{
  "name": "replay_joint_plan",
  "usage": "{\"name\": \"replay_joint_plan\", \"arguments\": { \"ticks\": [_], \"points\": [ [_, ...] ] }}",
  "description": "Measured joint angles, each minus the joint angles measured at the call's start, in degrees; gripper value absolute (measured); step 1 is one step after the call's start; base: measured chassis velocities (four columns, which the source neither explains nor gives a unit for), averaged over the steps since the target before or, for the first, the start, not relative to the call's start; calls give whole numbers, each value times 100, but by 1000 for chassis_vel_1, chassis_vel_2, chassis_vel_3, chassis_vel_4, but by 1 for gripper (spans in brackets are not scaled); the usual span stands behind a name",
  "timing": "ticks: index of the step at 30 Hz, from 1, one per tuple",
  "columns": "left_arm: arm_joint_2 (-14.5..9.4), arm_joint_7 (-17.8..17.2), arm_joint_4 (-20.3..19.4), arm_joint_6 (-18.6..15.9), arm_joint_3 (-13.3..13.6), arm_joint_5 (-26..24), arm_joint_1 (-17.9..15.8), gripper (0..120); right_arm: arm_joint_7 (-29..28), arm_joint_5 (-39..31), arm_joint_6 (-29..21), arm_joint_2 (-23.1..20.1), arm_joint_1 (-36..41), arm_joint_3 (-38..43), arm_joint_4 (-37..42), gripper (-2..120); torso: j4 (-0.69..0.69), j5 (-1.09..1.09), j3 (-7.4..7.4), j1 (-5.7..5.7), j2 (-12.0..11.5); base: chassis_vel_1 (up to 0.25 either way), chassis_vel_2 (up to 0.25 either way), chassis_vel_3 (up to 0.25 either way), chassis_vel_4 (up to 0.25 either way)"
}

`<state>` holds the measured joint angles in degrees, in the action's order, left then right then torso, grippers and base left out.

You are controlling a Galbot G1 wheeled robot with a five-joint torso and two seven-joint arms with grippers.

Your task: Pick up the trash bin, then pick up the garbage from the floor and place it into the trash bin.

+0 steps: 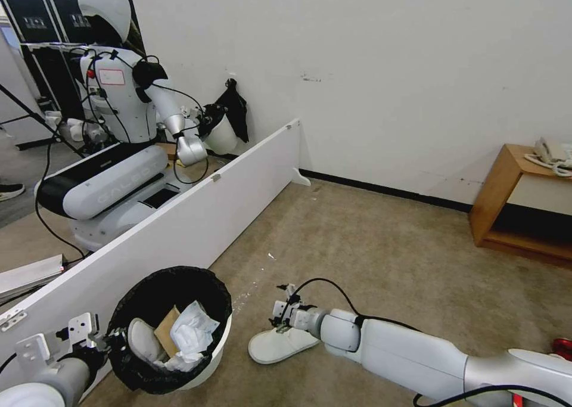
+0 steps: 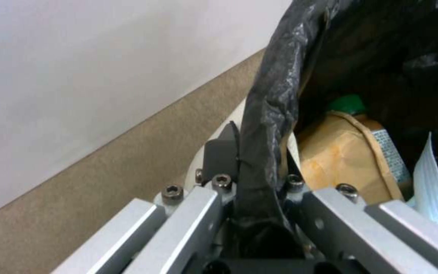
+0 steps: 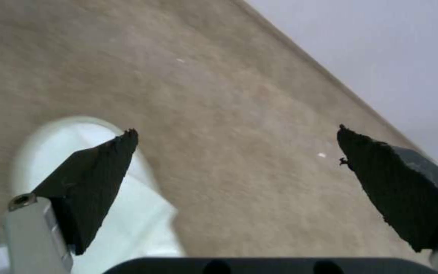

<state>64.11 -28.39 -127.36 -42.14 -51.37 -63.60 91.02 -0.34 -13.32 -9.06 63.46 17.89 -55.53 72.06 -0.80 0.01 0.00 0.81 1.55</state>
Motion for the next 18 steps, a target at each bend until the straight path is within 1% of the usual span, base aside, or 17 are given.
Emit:
{"name": "replay_joint_plan", "arguments": {
  "ticks": [4,5,9,11,14,18],
  "points": [
    [1,0,0,0,1,-2,1,1,190,-71,181,63,22,-75,-58,100,0,0,0,0,0,0,0,0,0],
    [6,-1,0,0,1,-1,9,1,317,-139,263,78,41,-115,-58,100,1,-1,0,0,0,0,0,0,0],
    [11,-1,-7,0,-1,1,25,1,529,-181,420,41,58,-160,-38,100,1,0,0,0,0,0,0,0,0],
    [11,-1,-12,0,-2,1,27,1,596,-188,510,-4,78,-166,-34,100,1,-1,0,0,0,0,0,0,0],
    [9,-1,-13,0,-2,2,16,1,745,-290,788,-212,161,-174,29,100,0,-1,0,0,0,0,0,0,0],
    [0,-1,-14,0,2,0,7,1,722,-393,875,-329,270,-176,48,100,-1,-1,0,0,0,0,0,0,0]
  ]
}}
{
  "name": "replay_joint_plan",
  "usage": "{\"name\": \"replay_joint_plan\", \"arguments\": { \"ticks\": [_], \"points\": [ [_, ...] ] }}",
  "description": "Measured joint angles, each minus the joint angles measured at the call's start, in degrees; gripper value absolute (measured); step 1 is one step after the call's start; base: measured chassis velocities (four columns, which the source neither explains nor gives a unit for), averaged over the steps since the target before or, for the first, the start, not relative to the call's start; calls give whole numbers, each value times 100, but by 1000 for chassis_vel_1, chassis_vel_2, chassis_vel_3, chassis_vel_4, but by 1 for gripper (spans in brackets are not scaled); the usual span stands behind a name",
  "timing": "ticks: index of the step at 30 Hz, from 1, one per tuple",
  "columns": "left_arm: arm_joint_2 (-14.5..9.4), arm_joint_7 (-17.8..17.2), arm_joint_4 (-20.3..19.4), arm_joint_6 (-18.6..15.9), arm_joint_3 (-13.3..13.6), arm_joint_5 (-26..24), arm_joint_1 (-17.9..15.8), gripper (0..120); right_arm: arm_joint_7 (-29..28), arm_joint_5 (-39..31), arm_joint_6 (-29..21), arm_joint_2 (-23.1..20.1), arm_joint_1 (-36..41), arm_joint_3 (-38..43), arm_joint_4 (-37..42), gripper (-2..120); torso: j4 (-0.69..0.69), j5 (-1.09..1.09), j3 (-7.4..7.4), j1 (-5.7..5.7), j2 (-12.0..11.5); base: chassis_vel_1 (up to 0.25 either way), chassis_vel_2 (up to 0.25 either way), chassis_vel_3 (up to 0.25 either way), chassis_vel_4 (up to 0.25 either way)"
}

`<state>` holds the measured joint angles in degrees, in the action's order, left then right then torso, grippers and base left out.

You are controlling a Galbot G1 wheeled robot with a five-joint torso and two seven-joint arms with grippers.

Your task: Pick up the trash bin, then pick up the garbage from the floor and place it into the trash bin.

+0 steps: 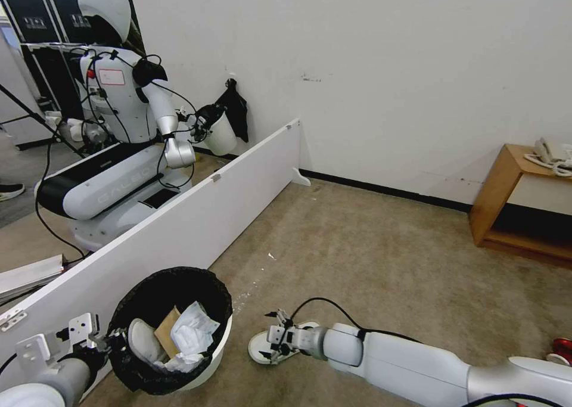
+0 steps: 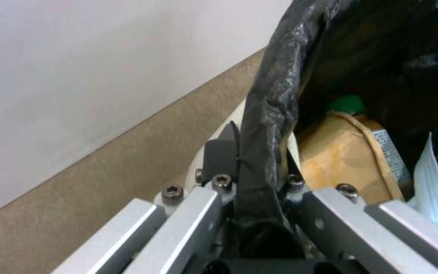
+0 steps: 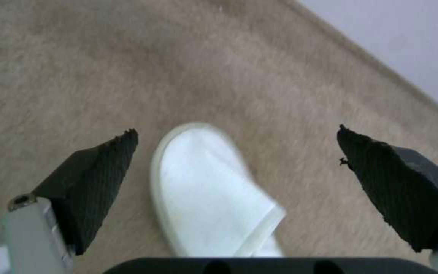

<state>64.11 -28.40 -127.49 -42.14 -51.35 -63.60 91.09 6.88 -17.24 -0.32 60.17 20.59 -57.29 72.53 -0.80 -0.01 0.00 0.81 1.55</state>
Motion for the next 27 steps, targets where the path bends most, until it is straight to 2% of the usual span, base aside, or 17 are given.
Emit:
{"name": "replay_joint_plan", "arguments": {
  "ticks": [7,27],
  "points": [
    [-10,-2,33,0,17,-4,-36,1,-83,-65,97,-187,208,49,-58,100,0,0,0,0,0,0,0,0,0],
    [51,-3,79,0,28,30,2,1,-93,-7,424,-58,519,615,-1047,99,1,1,0,0,0,0,0,0,0]
  ]
}}
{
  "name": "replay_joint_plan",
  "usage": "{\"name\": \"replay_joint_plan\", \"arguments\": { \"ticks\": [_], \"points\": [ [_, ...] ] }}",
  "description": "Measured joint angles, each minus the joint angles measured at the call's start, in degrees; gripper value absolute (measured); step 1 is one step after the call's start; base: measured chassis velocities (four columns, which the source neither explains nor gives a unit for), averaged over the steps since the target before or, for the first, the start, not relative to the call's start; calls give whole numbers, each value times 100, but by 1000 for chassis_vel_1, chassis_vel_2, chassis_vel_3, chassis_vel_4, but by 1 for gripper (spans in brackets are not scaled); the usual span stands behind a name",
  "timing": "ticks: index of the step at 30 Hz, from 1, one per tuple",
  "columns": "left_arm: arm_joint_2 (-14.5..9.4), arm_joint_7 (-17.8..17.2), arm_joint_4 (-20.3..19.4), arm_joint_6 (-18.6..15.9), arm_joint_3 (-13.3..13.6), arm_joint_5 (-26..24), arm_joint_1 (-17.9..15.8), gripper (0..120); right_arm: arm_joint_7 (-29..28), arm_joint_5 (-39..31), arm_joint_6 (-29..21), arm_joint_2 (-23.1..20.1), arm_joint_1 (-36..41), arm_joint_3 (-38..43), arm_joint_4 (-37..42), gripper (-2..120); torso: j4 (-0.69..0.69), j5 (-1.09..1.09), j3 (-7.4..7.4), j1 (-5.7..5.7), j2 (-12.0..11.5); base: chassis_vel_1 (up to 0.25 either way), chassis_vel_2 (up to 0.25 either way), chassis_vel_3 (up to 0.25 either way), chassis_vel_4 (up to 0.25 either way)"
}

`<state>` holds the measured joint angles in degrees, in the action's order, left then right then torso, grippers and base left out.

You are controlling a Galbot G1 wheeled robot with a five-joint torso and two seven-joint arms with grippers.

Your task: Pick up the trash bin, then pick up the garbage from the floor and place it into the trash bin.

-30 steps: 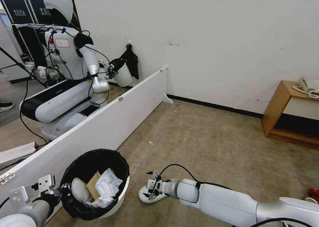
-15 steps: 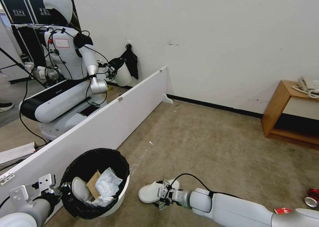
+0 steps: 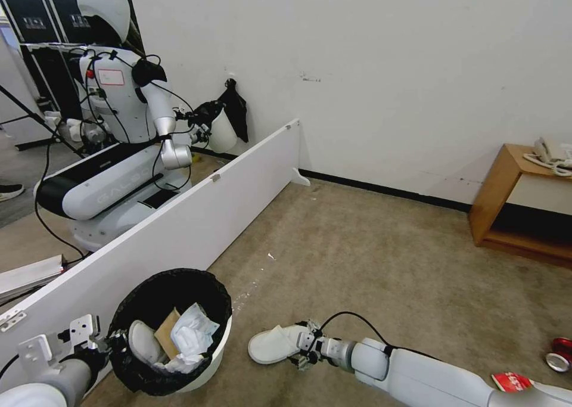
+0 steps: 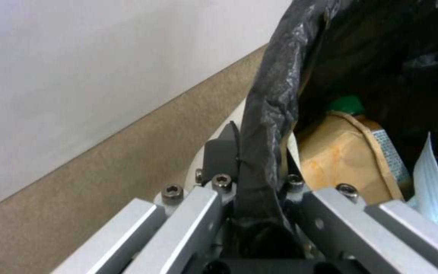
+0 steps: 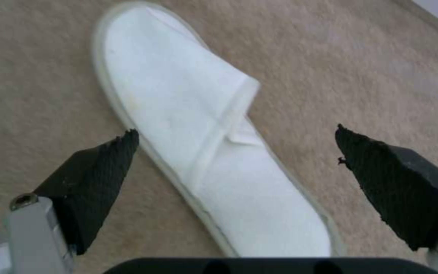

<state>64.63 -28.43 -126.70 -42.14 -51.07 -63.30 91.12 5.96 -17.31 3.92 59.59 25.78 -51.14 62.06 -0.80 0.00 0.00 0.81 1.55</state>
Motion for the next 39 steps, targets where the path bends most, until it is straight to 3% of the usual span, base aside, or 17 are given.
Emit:
{"name": "replay_joint_plan", "arguments": {
  "ticks": [11,20,39],
  "points": [
    [35,0,-3,0,-9,24,30,1,0,77,178,383,-55,217,-500,99,0,0,0,0,0,0,0,0,0],
    [46,0,-7,0,-20,33,41,1,21,39,382,946,-130,415,-918,99,1,1,0,0,0,0,0,0,0],
    [3,-7,25,0,1,17,6,1,68,-125,456,1030,172,400,-1176,99,0,-1,0,0,0,0,0,0,0]
  ]
}}
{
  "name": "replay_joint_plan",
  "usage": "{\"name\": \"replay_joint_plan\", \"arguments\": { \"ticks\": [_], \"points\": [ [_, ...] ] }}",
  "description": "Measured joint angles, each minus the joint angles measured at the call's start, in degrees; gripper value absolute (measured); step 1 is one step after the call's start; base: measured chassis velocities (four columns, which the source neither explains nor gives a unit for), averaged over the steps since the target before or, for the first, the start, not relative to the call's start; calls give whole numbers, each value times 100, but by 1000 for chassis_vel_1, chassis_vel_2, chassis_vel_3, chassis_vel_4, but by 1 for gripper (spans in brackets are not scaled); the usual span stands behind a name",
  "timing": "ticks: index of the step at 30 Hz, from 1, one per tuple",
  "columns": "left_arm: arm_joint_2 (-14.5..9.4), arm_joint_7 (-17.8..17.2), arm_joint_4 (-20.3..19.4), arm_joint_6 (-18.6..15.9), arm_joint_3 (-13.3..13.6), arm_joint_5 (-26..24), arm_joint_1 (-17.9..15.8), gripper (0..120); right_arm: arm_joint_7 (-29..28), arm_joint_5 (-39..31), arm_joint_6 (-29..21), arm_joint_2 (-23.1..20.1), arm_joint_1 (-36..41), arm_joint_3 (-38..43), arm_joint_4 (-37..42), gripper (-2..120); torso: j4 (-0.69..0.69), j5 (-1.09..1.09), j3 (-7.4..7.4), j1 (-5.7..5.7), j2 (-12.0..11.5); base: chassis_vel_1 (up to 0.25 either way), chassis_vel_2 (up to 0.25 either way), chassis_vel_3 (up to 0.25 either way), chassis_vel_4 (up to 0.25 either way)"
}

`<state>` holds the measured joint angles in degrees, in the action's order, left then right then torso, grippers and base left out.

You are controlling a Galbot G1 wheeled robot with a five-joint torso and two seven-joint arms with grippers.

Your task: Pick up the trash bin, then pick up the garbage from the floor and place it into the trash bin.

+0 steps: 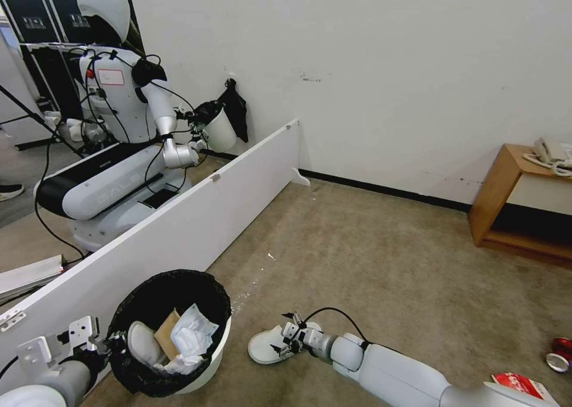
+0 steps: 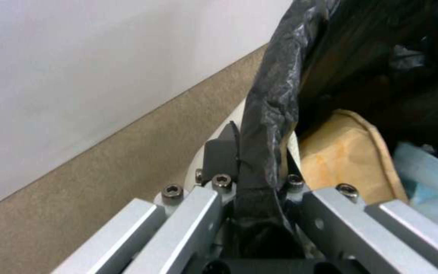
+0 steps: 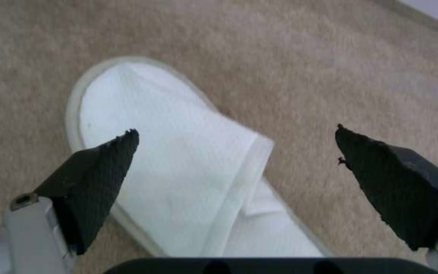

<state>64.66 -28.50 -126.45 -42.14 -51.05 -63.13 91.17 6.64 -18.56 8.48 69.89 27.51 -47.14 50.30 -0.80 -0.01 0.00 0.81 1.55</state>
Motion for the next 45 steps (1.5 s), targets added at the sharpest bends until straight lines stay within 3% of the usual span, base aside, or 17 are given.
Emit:
{"name": "replay_joint_plan", "arguments": {
  "ticks": [45],
  "points": [
    [79,22,2,0,59,55,50,1,138,93,315,736,-40,332,-1426,99,0,1,0,0,0,0,0,0,0]
  ]
}}
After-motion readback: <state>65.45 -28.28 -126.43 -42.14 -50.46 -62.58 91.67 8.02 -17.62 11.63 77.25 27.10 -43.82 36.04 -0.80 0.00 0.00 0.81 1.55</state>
